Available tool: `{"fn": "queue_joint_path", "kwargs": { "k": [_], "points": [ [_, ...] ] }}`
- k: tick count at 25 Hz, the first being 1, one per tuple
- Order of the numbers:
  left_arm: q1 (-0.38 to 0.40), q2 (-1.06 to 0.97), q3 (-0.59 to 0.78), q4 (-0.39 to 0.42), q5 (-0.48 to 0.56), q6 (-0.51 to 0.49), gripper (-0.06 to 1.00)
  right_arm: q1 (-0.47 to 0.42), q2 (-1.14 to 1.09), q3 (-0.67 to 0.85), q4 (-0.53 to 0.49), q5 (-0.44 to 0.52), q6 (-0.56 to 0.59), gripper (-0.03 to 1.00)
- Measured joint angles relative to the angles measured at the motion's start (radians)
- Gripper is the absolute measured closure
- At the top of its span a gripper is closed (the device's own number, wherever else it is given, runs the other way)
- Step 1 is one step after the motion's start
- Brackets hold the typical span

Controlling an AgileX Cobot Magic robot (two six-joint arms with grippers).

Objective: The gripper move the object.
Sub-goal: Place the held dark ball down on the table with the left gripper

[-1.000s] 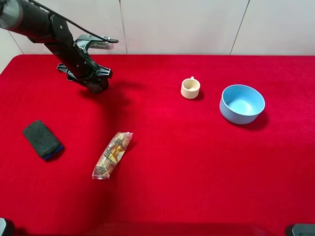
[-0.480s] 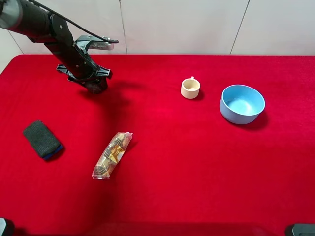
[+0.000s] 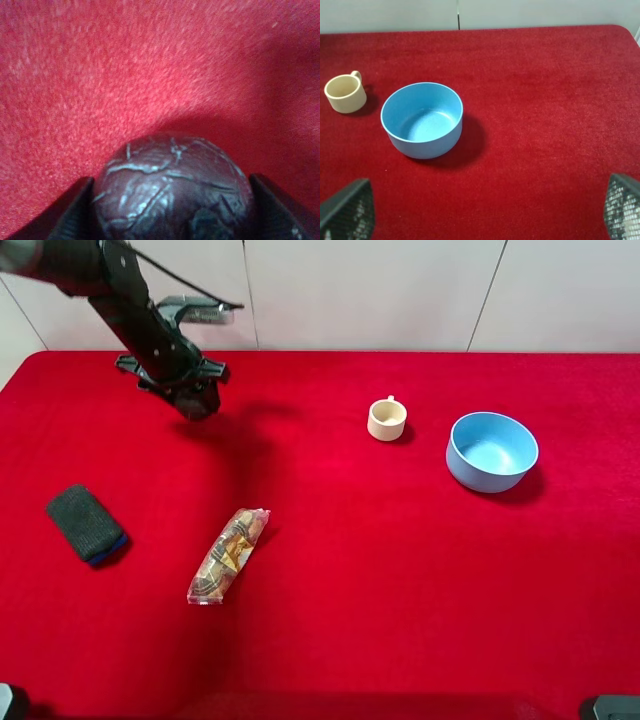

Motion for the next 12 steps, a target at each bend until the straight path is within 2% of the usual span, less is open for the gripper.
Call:
{"fn": "queue_joint_path", "kwargs": {
  "k": [12],
  "points": [
    [-0.005, 0.001, -0.280, 0.001, 0.392, 0.000, 0.35, 0.000, 0.000, 0.000, 0.000, 0.000, 0.000, 0.27]
  ]
}}
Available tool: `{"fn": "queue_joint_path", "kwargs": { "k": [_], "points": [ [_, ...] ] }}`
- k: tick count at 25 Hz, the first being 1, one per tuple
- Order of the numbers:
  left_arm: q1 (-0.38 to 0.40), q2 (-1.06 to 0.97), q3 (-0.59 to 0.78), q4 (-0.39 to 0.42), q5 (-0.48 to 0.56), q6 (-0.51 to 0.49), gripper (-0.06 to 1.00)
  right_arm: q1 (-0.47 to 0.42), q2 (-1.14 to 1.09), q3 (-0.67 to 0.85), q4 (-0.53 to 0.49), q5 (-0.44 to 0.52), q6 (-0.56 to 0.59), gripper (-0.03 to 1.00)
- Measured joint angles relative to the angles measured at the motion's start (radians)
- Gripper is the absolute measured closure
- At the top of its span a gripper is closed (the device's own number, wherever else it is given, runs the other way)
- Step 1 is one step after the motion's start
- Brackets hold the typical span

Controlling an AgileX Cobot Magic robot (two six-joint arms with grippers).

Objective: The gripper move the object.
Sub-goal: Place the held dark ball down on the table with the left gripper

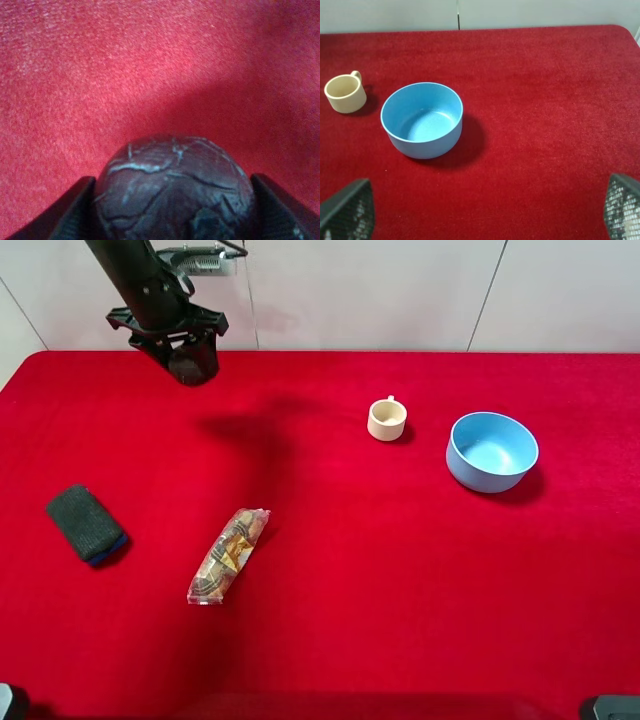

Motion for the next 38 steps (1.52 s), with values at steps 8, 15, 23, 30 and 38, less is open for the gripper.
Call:
{"fn": "queue_joint_path", "kwargs": {
  "k": [8, 15, 23, 30, 38],
  "points": [
    [-0.080, 0.000, -0.134, 0.000, 0.173, 0.000, 0.35, 0.000, 0.000, 0.000, 0.000, 0.000, 0.000, 0.27],
    [-0.186, 0.000, -0.214, 0.000, 0.199, -0.001, 0.35, 0.000, 0.000, 0.000, 0.000, 0.000, 0.000, 0.27],
    [-0.312, -0.004, -0.218, 0.000, 0.200, -0.039, 0.35, 0.000, 0.000, 0.000, 0.000, 0.000, 0.000, 0.27],
    [-0.445, -0.004, -0.218, 0.000, 0.200, -0.052, 0.35, 0.000, 0.000, 0.000, 0.000, 0.000, 0.000, 0.27],
    [-0.581, -0.004, -0.218, 0.000, 0.200, -0.070, 0.35, 0.000, 0.000, 0.000, 0.000, 0.000, 0.000, 0.27]
  ]
}}
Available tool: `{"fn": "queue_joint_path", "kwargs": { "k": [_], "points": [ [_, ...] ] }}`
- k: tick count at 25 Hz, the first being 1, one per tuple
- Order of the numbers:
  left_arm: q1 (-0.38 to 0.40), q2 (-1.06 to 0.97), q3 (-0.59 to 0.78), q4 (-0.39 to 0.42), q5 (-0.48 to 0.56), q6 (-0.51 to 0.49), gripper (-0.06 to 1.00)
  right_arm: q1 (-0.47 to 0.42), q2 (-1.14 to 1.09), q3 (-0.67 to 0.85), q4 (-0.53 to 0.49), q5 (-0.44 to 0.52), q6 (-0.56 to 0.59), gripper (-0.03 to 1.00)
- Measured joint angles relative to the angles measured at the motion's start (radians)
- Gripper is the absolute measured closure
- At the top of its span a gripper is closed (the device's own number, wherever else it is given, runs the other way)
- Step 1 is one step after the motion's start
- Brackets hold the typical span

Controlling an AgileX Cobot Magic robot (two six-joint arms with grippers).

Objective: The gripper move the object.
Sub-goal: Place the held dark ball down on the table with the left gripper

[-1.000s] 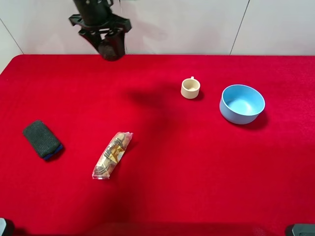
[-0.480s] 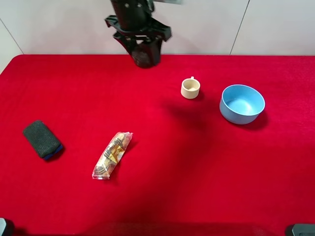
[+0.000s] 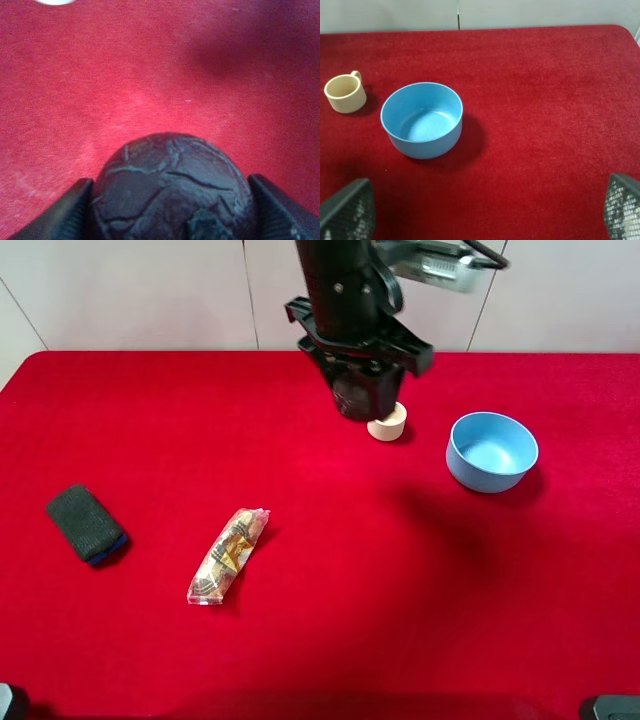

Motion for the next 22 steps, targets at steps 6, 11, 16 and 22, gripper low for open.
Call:
{"fn": "queue_joint_path", "kwargs": {
  "k": [6, 11, 16, 22],
  "points": [
    [-0.093, 0.000, 0.000, 0.000, 0.000, -0.001, 0.35, 0.000, 0.000, 0.000, 0.000, 0.000, 0.000, 0.27],
    [-0.162, 0.004, -0.002, 0.000, 0.000, -0.003, 0.35, 0.000, 0.000, 0.000, 0.000, 0.000, 0.000, 0.27],
    [-0.202, 0.054, -0.024, -0.001, -0.001, -0.020, 0.35, 0.000, 0.000, 0.000, 0.000, 0.000, 0.000, 0.27],
    [-0.205, 0.141, -0.113, -0.008, -0.001, -0.029, 0.35, 0.000, 0.000, 0.000, 0.000, 0.000, 0.000, 0.27]
  ]
}}
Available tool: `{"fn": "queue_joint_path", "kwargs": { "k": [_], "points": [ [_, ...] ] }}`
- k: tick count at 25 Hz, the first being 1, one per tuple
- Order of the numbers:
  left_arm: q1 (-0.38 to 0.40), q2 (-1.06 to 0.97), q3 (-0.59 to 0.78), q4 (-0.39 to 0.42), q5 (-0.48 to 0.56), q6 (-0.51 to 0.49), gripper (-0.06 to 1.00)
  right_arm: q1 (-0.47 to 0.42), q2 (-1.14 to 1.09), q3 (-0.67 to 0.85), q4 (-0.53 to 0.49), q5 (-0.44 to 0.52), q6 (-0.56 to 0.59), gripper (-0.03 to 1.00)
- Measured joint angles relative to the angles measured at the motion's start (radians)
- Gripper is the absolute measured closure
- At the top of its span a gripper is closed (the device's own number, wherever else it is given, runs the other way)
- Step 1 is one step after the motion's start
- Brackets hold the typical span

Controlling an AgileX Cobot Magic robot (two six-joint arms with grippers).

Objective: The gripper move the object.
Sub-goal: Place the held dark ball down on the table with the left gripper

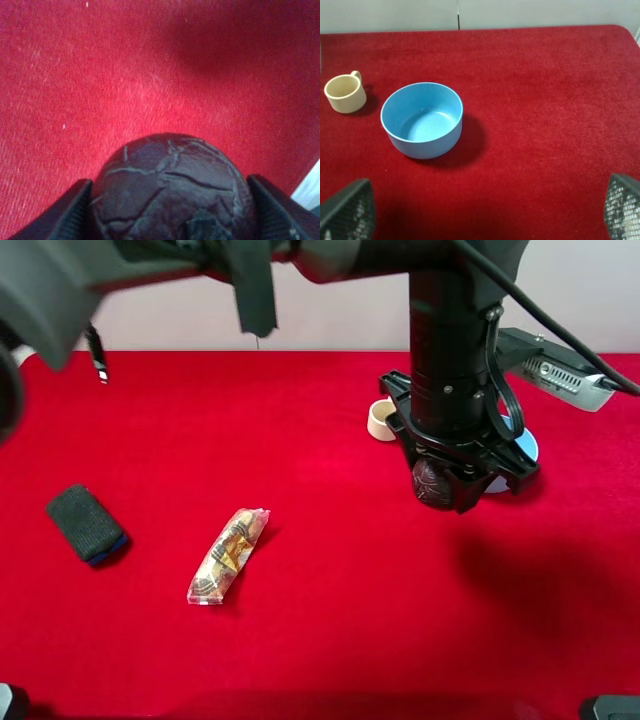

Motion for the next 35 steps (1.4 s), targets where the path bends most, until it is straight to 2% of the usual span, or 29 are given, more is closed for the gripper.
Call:
{"fn": "queue_joint_path", "kwargs": {
  "k": [11, 21, 35],
  "points": [
    [-0.035, 0.184, -0.222, -0.004, 0.001, -0.001, 0.35, 0.000, 0.000, 0.000, 0.000, 0.000, 0.000, 0.27],
    [-0.051, 0.244, -0.232, 0.009, -0.015, -0.001, 0.35, 0.000, 0.000, 0.000, 0.000, 0.000, 0.000, 0.27],
    [-0.051, 0.277, -0.232, 0.053, -0.157, 0.023, 0.35, 0.000, 0.000, 0.000, 0.000, 0.000, 0.000, 0.27]
  ]
}}
